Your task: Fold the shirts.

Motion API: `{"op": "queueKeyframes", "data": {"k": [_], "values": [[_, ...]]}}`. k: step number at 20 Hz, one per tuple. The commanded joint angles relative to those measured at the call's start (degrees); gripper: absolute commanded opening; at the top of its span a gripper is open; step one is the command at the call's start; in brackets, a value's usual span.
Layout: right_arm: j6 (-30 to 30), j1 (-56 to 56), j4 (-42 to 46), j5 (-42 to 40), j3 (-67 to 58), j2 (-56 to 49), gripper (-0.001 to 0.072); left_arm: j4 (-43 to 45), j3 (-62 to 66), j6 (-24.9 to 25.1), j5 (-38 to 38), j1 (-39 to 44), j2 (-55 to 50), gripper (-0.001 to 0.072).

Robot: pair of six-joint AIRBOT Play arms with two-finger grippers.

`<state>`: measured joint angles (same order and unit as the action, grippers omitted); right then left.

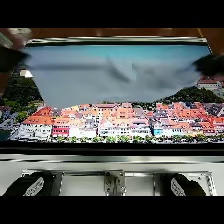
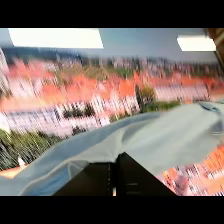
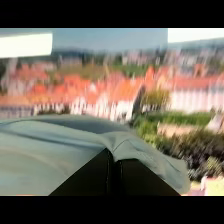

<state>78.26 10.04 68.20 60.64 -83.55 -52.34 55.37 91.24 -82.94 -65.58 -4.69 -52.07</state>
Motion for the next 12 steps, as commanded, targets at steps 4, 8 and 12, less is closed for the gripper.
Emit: {"op": "queueKeyframes", "data": {"k": [4,8,12], "values": [[8.1,0.0,4.5,12.9,-16.9,7.0,0.0066,15.2,21.9,-9.3,-20.5,-2.4,2.0,0.0039],[8.1,0.0,3.2,17.7,-16.9,7.9,0.0066,14.8,21.9,-7.8,-24.4,-1.7,4.1,0.0039],[6.7,0.0,6.6,12.9,-16.9,13.1,0.0066,18.5,21.9,-7.6,-22.9,-1.7,9.9,0.0039]]}}
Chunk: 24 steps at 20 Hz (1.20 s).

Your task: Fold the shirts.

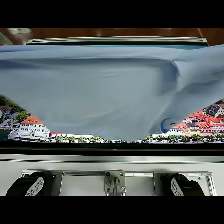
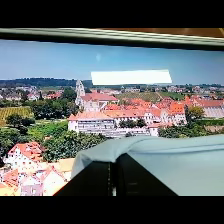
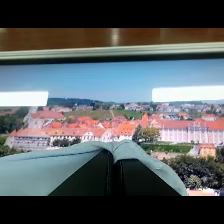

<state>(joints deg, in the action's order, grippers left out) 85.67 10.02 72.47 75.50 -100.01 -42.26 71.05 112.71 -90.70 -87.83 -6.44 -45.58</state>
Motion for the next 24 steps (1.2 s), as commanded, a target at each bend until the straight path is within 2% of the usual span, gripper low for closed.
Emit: {"op": "queueKeyframes", "data": {"k": [1,6,13,16,20,22,24], "values": [[-0.8,0.0,3.2,-3.6,-0.4,4.6,0.0066,3.2,0.5,0.2,0.4,0.0,5.1,0.0039],[-0.8,0.0,3.8,-8.5,-0.4,11.5,0.0066,3.1,0.5,-0.8,5.7,0.0,12.3,0.0039],[-0.8,0.0,6.4,-11.6,-0.4,11.3,0.0066,5.7,-2.9,-2.0,-5.2,0.0,13.0,0.004],[-0.8,0.0,9.0,-9.2,-0.4,6.8,0.0066,5.7,-10.8,-2.0,-6.9,0.0,13.0,0.004],[0.9,0.0,10.0,0.8,1.5,-4.5,0.0066,7.1,-27.4,-2.0,-5.7,0.0,11.5,0.004],[2.3,0.0,10.0,0.6,5.4,-11.4,0.0067,8.6,-37.0,-3.3,0.2,0.0,8.8,0.0042],[2.8,0.0,8.8,-3.8,9.6,-19.1,0.0067,8.5,-44.5,-4.9,8.7,0.0,3.7,0.0042]]}}
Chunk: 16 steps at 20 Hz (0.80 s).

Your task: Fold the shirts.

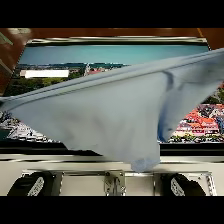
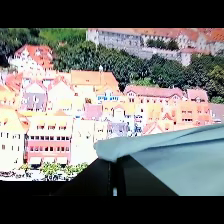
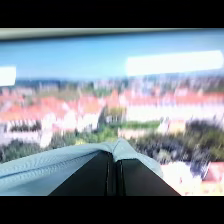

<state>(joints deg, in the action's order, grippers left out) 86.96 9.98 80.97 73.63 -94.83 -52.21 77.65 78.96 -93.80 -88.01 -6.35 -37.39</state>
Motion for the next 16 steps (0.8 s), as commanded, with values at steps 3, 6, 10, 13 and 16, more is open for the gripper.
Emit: {"op": "queueKeyframes", "data": {"k": [3,6,10,13,16], "values": [[1.6,0.0,-7.6,-14.6,5.7,-21.2,0.0068,1.9,-12.1,-2.5,18.9,0.0,-17.2,0.0042],[1.6,0.0,-20.7,-30.0,5.7,-29.9,0.0067,1.3,-8.8,-2.5,28.9,0.0,-29.5,0.0042],[1.6,0.0,-24.3,-36.0,5.7,-39.0,0.0068,-4.5,-6.9,-2.5,35.8,0.0,-41.0,0.0043],[1.6,-0.2,-24.2,-29.9,5.7,-44.5,0.0068,-7.7,-6.9,-2.5,33.8,0.3,-47.2,0.0043],[1.8,-1.3,-24.7,-24.7,5.7,-46.6,0.0084,-8.6,-6.9,-2.5,29.6,0.7,-50.1,0.005]]}}
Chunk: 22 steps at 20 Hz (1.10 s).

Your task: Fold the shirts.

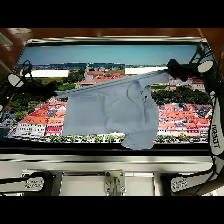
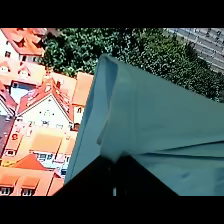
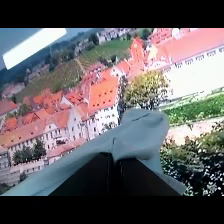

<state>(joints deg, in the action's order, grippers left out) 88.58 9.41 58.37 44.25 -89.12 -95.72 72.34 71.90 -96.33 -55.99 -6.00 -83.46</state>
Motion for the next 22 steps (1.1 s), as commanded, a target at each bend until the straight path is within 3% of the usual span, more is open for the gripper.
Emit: {"op": "queueKeyframes", "data": {"k": [1,2,3,5,7,9,13,18,22], "values": [[0.2,-1.0,-2.8,4.6,0.0,-2.8,0.0201,-4.0,0.3,0.0,-3.7,0.2,-4.1,0.0185],[-0.1,-1.0,-3.9,6.0,0.0,-2.0,0.052,-4.9,0.9,0.0,-5.5,-0.2,-4.1,0.0477],[-1.4,-0.7,-3.7,8.3,0.0,-0.7,0.0668,-4.7,2.4,0.0,-9.7,-1.0,-4.1,0.0669],[-4.0,1.2,1.6,16.2,-0.6,3.3,0.0667,-2.3,6.2,3.4,-20.6,-3.9,-3.9,0.0651],[-4.0,4.7,12.7,26.4,-0.5,8.5,0.0665,0.2,7.4,9.2,-30.4,-7.8,-2.4,0.0646],[-4.3,9.7,21.0,37.9,-0.2,12.8,0.0663,0.7,4.4,10.9,-32.9,-12.1,0.8,0.0646],[-7.7,21.2,16.0,46.8,6.8,18.1,0.0663,-3.6,-12.5,12.3,-26.9,-16.9,5.7,0.0647],[-8.5,24.3,7.1,44.9,18.0,20.3,0.0663,-21.6,-30.8,18.8,-10.4,-15.6,5.3,0.0647],[-8.5,23.9,4.8,40.5,19.7,20.3,0.0663,-24.1,-32.8,19.7,-6.2,-13.7,3.0,0.0646]]}}
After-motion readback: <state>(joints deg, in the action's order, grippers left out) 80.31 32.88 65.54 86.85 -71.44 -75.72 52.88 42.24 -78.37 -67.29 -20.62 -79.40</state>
